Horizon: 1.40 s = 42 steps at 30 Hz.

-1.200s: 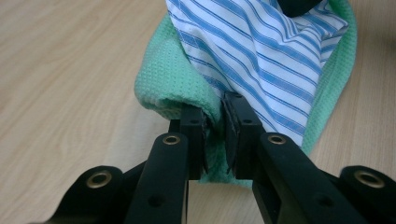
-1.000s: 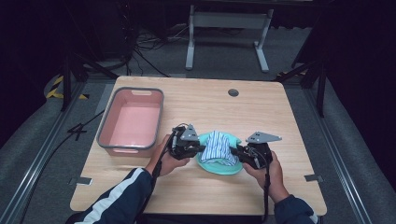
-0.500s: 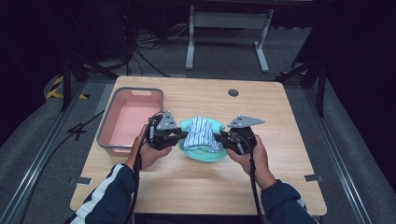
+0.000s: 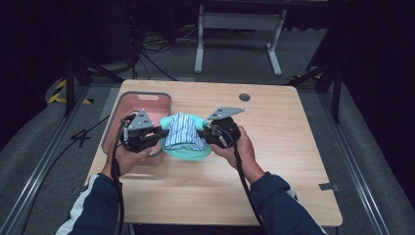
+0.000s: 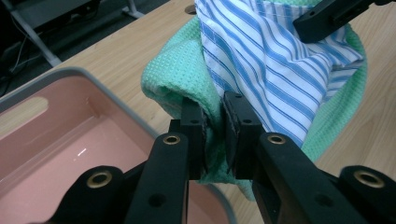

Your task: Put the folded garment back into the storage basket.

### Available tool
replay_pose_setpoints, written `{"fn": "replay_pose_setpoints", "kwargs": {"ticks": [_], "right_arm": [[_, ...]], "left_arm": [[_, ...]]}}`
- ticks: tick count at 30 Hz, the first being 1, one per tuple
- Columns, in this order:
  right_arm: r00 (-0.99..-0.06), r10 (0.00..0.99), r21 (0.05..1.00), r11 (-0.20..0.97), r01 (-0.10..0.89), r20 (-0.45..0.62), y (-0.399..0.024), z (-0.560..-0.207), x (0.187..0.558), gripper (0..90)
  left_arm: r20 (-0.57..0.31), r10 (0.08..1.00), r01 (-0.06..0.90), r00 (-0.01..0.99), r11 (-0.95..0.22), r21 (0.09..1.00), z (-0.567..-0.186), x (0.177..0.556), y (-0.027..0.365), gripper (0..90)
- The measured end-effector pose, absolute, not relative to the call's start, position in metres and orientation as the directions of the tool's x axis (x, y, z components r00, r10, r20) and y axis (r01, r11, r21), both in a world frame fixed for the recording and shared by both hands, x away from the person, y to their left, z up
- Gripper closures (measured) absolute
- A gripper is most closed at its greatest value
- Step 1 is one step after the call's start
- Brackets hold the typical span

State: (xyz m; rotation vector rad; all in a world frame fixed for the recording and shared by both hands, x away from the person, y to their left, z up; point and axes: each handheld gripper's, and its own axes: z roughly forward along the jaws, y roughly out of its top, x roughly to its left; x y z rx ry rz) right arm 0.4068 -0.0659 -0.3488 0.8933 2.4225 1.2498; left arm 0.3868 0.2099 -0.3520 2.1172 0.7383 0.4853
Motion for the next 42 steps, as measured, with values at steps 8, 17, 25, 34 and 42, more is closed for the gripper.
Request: {"fn": "replay_pose_setpoints", "kwargs": {"ticks": [8,17,25,34,42], "right_arm": [[-0.795,0.606,0.799,0.467,0.378,0.022,-0.033,-0.342,0.412,79.6],[-0.818,0.575,0.808,0.471,0.355,0.024,0.000,-0.333,0.426,79.6],[-0.826,0.563,0.802,0.485,0.349,0.019,0.036,-0.338,0.438,79.6],[-0.834,0.550,0.794,0.493,0.356,0.032,0.063,-0.344,0.449,79.6],[-0.832,0.554,0.778,0.503,0.376,0.044,0.084,-0.356,0.459,79.6]], "left_arm": [[0.069,0.705,0.356,0.706,-0.438,0.825,-0.345,0.384,0.239,79.3],[0.057,0.756,0.374,0.652,-0.387,0.843,-0.342,0.385,0.269,79.2],[0.067,0.804,0.394,0.591,-0.360,0.845,-0.344,0.393,0.296,79.2],[0.048,0.842,0.434,0.538,-0.325,0.840,-0.349,0.393,0.317,79.2],[0.052,0.858,0.458,0.512,-0.324,0.828,-0.360,0.397,0.326,79.1]]}}
